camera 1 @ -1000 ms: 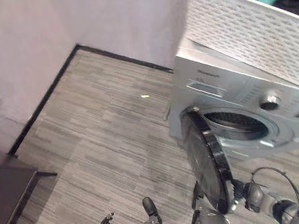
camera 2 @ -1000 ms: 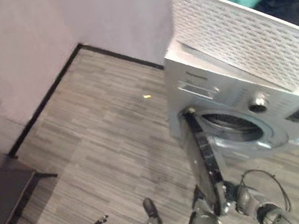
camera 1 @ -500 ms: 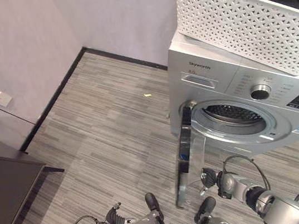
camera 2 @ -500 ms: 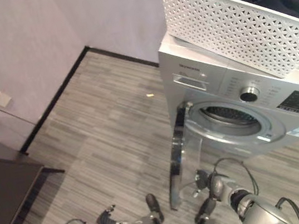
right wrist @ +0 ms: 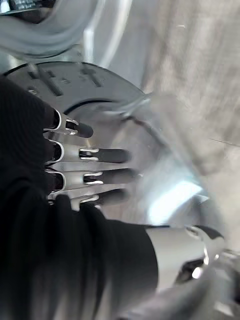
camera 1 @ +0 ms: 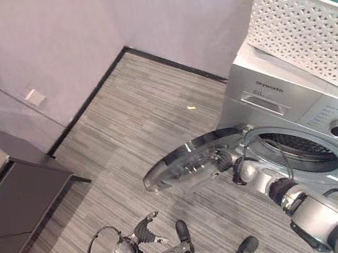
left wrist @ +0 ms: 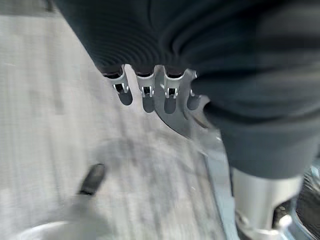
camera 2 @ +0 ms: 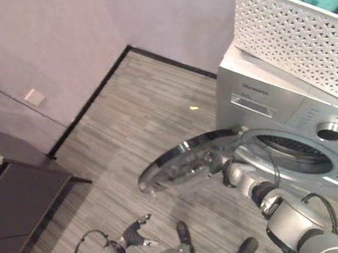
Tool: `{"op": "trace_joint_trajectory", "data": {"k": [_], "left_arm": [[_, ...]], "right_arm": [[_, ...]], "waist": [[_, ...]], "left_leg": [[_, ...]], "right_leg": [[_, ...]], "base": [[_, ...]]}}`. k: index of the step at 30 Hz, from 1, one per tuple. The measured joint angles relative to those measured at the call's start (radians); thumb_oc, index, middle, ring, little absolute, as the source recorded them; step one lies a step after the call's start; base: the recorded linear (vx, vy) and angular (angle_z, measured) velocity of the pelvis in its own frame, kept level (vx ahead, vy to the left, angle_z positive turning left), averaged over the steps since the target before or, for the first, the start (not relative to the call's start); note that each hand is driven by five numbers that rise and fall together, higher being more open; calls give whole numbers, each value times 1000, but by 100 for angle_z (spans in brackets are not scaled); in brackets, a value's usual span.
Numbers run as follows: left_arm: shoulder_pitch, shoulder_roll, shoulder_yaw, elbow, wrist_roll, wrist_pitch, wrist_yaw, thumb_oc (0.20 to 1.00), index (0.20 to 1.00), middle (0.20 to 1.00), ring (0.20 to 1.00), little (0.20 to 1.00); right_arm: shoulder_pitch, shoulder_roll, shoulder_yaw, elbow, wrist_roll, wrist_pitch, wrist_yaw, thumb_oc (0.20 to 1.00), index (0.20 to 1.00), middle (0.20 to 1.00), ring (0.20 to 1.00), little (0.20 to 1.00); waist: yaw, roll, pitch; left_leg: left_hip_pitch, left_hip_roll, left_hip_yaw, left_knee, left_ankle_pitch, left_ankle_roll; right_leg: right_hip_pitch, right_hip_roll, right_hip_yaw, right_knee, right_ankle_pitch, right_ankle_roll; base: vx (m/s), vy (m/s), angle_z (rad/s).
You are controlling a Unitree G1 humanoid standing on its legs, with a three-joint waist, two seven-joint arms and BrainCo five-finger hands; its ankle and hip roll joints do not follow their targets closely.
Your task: Grab the laundry basket,head to the washer,open it,put in the laundry and shut it.
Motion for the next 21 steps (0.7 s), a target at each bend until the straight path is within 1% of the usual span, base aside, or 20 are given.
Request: {"op": "trace_joint_trajectory", "data": {"k": [1,2,3,4,5,6,7,9,10,11,12,13,14,16,18,21], "left_arm": [[-31,-22,2,58,4,-1,5,1000,1000,1000,1000,1000],[-86,-59,-5,108,29,5,27,1000,1000,1000,1000,1000],[-111,-68,14,171,34,-4,41,1000,1000,1000,1000,1000],[-157,-91,32,241,33,1,64,1000,1000,1000,1000,1000],[-194,-101,49,302,33,3,93,1000,1000,1000,1000,1000],[-226,-108,69,353,32,6,116,1000,1000,1000,1000,1000],[-256,-105,75,375,32,6,138,1000,1000,1000,1000,1000],[-301,-95,101,415,32,12,169,1000,1000,1000,1000,1000],[-357,-66,119,442,32,27,199,1000,1000,1000,1000,1000],[-386,-47,153,457,32,30,213,1000,1000,1000,1000,1000],[-409,-33,173,478,31,36,218,1000,1000,1000,1000,1000],[-446,-16,172,493,32,44,222,1000,1000,1000,1000,1000],[-451,-10,172,500,33,42,223,1000,1000,1000,1000,1000],[-449,-6,175,512,33,44,234,1000,1000,1000,1000,1000],[-428,5,178,513,40,50,248,1000,1000,1000,1000,1000],[-420,29,197,524,42,58,256,1000,1000,1000,1000,1000]], "right_arm": [[88,10,-6,-52,3,-16,9,1000,1000,1000,1000,1000],[224,-7,4,-57,19,-16,12,1000,1000,1000,1000,1000],[261,-17,-13,-57,20,-14,19,1000,1000,1000,1000,1000],[307,-35,-18,-41,26,-10,24,1000,1000,1000,1000,1000],[320,-54,-27,-18,30,-10,26,1000,1000,1000,1000,1000],[342,-79,-40,10,42,-10,28,1000,1000,1000,1000,1000],[356,-98,-53,20,52,-9,30,1000,1000,1000,1000,1000],[377,-134,-80,12,73,-18,35,1000,1000,1000,1000,1000],[403,-180,-135,-13,99,-39,47,1000,1000,1000,1000,1000],[416,-191,-180,-10,109,-44,49,1000,1000,1000,1000,1000],[424,-201,-209,-10,116,-50,49,1000,1000,1000,1000,1000],[462,-219,-224,19,117,-38,51,1000,1000,1000,1000,1000],[483,-221,-238,27,118,-39,58,1000,1000,1000,1000,1000],[499,-220,-263,51,136,-39,66,1000,1000,1000,1000,1000],[506,-221,-266,65,139,-40,69,1000,1000,1000,1000,1000],[495,-204,-313,74,186,-63,68,1000,1000,1000,1000,1000]], "waist": [[-11,-18,0],[-87,-46,-5],[-110,-51,-7],[-141,-62,-9],[-166,-68,-6],[-200,-72,-3],[-222,-75,7],[-248,-82,32],[-270,-89,65],[-287,-98,85],[-293,-98,99],[-314,-98,108],[-314,-104,113],[-315,-107,120],[-312,-114,127],[-313,-118,144]], "left_leg": [[21,4,19,-1,-3,5],[47,-2,44,9,-25,0],[56,-3,65,3,-30,7],[57,-3,93,2,-32,9],[53,-3,122,2,-33,11],[45,-5,150,0,-39,19],[44,-9,172,0,-40,22],[44,-9,220,0,-50,24],[44,-5,264,-2,-83,9],[36,-8,282,1,-85,11],[25,-8,288,1,-84,12],[8,-8,287,0,-86,16],[6,-10,289,0,-87,14],[-2,-10,292,0,-90,13],[-23,-10,310,0,-86,9],[-29,-9,321,-4,-80,2]], "right_leg": [[18,-4,16,-5,7,-4],[21,1,40,-20,22,5],[21,-1,47,-18,27,3],[-2,1,73,-18,42,-3],[-26,2,99,-20,60,-10],[-55,4,124,-23,78,-11],[-71,6,143,-29,93,-15],[-102,11,186,-42,130,-12],[-131,23,235,-64,162,-4],[-140,22,250,-83,187,1],[-148,19,260,-100,210,6],[-154,20,260,-125,233,22],[-155,23,259,-133,238,25],[-163,26,259,-138,239,23],[-192,33,265,-143,252,14],[-205,37,277,-148,258,14]], "base": [[61,187,-62],[42,242,-71],[-15,212,-77],[-61,174,-74],[-66,165,-92],[-78,162,-85],[-55,132,-81],[-46,123,-90],[-34,90,-96],[-27,51,-80],[-18,19,-22],[-17,19,-10],[0,0,0],[-11,15,-9],[-14,29,-18],[-5,19,-12]]}}
